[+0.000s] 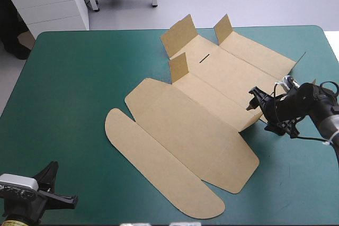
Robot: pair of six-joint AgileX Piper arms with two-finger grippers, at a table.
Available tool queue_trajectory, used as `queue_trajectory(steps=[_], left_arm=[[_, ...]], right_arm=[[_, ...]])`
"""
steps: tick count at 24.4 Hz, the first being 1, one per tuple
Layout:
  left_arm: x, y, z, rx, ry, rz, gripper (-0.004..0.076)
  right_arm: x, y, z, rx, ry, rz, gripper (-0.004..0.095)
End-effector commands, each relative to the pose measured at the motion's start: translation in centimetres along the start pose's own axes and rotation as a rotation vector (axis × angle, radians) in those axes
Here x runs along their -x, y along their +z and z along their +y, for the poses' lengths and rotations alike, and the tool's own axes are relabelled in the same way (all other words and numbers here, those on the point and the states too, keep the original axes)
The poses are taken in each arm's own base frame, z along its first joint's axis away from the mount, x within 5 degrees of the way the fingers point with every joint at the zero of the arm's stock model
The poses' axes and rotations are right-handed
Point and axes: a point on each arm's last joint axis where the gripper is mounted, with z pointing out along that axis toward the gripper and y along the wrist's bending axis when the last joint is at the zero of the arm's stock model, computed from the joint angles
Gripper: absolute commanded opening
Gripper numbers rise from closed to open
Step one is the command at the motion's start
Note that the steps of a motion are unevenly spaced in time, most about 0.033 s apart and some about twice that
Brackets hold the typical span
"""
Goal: Fold the box
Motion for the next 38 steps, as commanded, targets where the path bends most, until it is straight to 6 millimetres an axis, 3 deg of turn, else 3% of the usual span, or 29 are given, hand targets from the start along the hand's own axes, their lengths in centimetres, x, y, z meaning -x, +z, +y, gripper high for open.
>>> queue_trajectory(steps=[1, 3, 7, 8, 13, 17, 20, 23, 30, 33, 38], left_arm=[[1.2, -0.1, 0.0, -0.009, -0.012, -0.08, -0.001], [1.2, -0.1, 0.0, -0.009, -0.012, -0.08, -0.001], [1.2, -0.1, 0.0, -0.009, -0.012, -0.08, -0.001], [1.2, -0.1, 0.0, -0.009, -0.012, -0.08, -0.001], [1.2, -0.1, 0.0, -0.01, -0.016, -0.08, -0.001], [1.2, -0.1, 0.0, -0.006, -0.015, -0.08, -0.001], [1.2, -0.1, 0.0, -0.006, -0.015, -0.08, -0.001], [1.2, -0.1, 0.0, -0.006, -0.015, -0.08, -0.001], [1.2, -0.1, 0.0, -0.006, -0.015, -0.08, -0.001], [1.2, -0.1, 0.0, -0.006, -0.015, -0.08, -0.001], [1.2, -0.1, 0.0, -0.006, -0.015, -0.08, -0.001]], right_arm=[[0.6, -0.6, 0.9, 0.057, 0.015, -0.031, 0.0658], [0.7, -0.5, 1.0, 0.061, 0.02, -0.029, 0.051], [0.7, -0.6, 1.1, 0.081, 0.03, -0.04, 0.0013], [0.8, -0.6, 1.1, 0.08, 0.032, -0.042, -0.0005], [1.0, -0.6, 1.3, 0.095, -0.004, -0.068, -0.0001], [1.4, -0.9, 2.1, 0.145, -0.252, -0.12, -0.0001], [2.3, -2.2, 3.9, 0.164, -0.58, -0.158, -0.0001], [3.2, -3.1, 6.1, 0.172, -0.902, -0.074, -0.0001], [5.2, -2.6, 9.9, 0.205, -1.179, 0.101, -0.0001], [5.0, -1.9, 12.1, 0.193, -1.32, 0.098, -0.0001], [2.8, 0.0, 15.6, 0.079, -1.692, 0.081, -0.0001]])
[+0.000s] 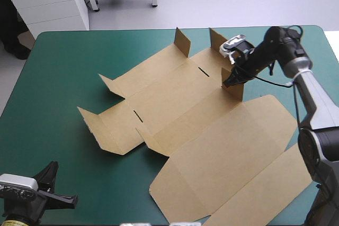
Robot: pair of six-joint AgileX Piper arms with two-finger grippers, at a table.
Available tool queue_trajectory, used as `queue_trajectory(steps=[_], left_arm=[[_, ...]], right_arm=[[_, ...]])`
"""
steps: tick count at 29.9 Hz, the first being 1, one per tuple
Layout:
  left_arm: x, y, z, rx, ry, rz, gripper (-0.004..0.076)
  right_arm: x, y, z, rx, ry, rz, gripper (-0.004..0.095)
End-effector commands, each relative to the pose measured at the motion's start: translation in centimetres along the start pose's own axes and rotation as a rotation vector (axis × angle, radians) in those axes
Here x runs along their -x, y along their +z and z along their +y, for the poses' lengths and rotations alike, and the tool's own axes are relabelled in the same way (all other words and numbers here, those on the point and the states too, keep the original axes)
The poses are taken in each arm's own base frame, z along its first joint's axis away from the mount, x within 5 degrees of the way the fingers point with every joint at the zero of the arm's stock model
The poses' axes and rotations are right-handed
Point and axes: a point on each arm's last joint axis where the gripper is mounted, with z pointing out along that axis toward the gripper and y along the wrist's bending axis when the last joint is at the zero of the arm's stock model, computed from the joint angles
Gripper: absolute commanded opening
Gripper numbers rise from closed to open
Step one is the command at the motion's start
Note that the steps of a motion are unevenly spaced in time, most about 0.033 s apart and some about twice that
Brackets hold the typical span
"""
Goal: Fold the box
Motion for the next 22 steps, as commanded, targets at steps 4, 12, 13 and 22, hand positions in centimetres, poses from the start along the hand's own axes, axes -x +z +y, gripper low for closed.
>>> queue_trajectory(steps=[4, 12, 13, 22], left_arm=[[1.2, -0.1, 0.0, -0.007, -0.011, -0.079, -0.001], [1.2, -0.1, 0.0, -0.007, -0.011, -0.079, -0.001], [1.2, -0.1, 0.0, -0.007, -0.011, -0.079, -0.001], [1.2, -0.1, 0.0, -0.007, -0.011, -0.079, -0.001]], right_arm=[[4.7, -0.2, 4.7, -0.111, -0.452, -0.022, -0.002], [8.4, 2.2, 9.4, -0.179, -0.802, -0.174, -0.002], [8.7, 2.4, 9.8, -0.191, -0.842, -0.191, -0.002], [10.5, 5.1, 12.8, -0.153, -0.976, -0.335, -0.0001]])
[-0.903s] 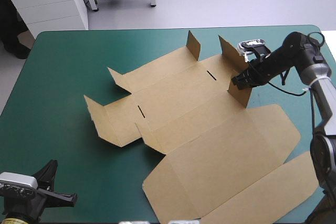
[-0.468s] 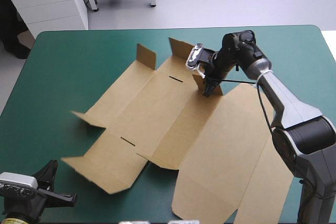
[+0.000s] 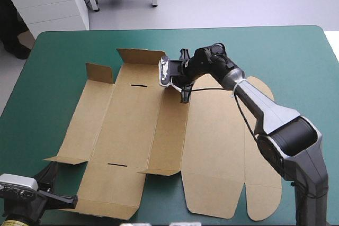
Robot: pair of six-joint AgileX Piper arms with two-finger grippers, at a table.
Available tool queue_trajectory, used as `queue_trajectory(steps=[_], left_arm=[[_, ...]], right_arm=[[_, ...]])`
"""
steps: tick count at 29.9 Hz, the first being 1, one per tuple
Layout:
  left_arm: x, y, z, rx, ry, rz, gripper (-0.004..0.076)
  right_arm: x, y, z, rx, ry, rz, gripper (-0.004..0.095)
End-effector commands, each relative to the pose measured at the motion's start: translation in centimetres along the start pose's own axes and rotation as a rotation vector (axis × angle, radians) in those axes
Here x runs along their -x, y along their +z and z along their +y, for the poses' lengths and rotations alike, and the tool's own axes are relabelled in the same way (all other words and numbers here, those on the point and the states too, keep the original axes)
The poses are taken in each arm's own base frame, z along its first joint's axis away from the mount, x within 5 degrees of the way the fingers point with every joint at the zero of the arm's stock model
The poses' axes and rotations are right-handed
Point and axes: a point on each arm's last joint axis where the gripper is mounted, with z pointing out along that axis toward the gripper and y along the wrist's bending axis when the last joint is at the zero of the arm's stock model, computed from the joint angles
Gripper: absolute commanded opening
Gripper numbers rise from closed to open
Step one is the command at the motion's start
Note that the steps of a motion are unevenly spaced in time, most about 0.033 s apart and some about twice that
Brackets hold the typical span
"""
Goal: Fold the box
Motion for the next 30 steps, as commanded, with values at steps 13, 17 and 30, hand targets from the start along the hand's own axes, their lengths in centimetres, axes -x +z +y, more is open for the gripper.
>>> queue_trajectory(steps=[13, 17, 30], left_arm=[[1.2, -0.1, 0.0, -0.007, -0.011, -0.079, -0.001], [1.2, -0.1, 0.0, -0.007, -0.011, -0.079, -0.001], [1.2, -0.1, 0.0, -0.007, -0.011, -0.079, -0.0008]], right_arm=[[4.0, -4.6, -1.5, -0.167, 0.095, -0.178, 0.07], [4.6, -8.6, -2.8, -0.282, 0.382, -0.221, 0.0649], [1.7, -18.0, -3.0, -0.631, 1.031, -0.048, -0.002]])
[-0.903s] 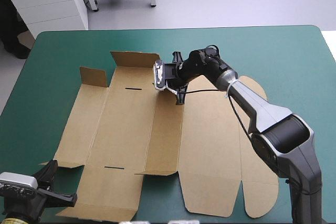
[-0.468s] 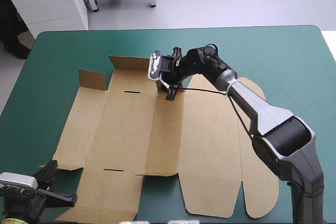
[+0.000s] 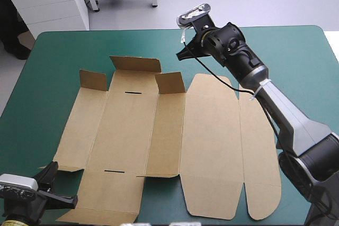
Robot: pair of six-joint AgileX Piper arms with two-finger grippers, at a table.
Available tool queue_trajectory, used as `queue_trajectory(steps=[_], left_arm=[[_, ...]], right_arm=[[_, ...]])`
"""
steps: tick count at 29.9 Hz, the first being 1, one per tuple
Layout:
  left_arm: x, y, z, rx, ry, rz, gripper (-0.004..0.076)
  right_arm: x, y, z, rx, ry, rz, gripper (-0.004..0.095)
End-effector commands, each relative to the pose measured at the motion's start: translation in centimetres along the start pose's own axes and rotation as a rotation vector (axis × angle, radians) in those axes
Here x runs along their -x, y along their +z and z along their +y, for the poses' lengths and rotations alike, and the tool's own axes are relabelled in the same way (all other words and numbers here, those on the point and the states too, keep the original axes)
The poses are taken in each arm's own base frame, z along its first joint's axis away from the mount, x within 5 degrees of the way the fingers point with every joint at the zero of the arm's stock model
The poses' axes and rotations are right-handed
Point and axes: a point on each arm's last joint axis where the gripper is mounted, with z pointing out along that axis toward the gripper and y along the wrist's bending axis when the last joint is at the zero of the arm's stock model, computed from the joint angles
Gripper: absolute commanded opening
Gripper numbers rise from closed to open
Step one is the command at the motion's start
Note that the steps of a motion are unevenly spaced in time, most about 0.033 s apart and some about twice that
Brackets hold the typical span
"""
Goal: Fold the box
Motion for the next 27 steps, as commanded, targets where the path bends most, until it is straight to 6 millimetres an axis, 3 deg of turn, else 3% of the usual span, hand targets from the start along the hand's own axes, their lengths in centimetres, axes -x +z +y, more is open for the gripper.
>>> queue_trajectory(steps=[1, 5, 8, 11, 13, 18, 22, 27], left_arm=[[1.2, -0.1, 0.0, -0.007, -0.011, -0.079, -0.0002], [1.2, -0.1, 0.0, -0.007, -0.011, -0.079, 0.0092], [1.2, -0.1, 0.0, -0.007, -0.011, -0.079, 0.0265], [1.2, -0.1, 0.0, -0.007, -0.011, -0.079, 0.0452], [1.2, -0.1, 0.0, -0.007, -0.011, -0.079, 0.0531], [1.4, -0.2, 0.1, 0.008, 0.013, -0.102, 0.0545], [2.8, -0.6, 0.2, 0.014, 0.008, -0.196, 0.0545], [4.7, -0.2, 0.6, 0.042, 0.045, -0.159, 0.0545]], right_arm=[[0.7, -5.0, -2.1, -0.075, 0.07, -0.068, -0.002], [-1.9, -6.6, -2.3, -0.066, 0.054, -0.03, -0.002], [-4.9, -7.9, -2.2, -0.051, 0.029, -0.029, -0.002], [-9.2, -9.1, -2.0, -0.023, 0.022, -0.034, -0.002], [-12.0, -10.2, -1.9, -0.004, 0.019, -0.046, -0.002], [-18.1, -13.0, -2.0, 0.018, 0.069, -0.063, -0.002], [-21.3, -15.7, -2.4, 0.02, 0.118, -0.121, -0.002], [-24.5, -18.2, -2.8, 0.019, 0.151, -0.186, -0.002]])
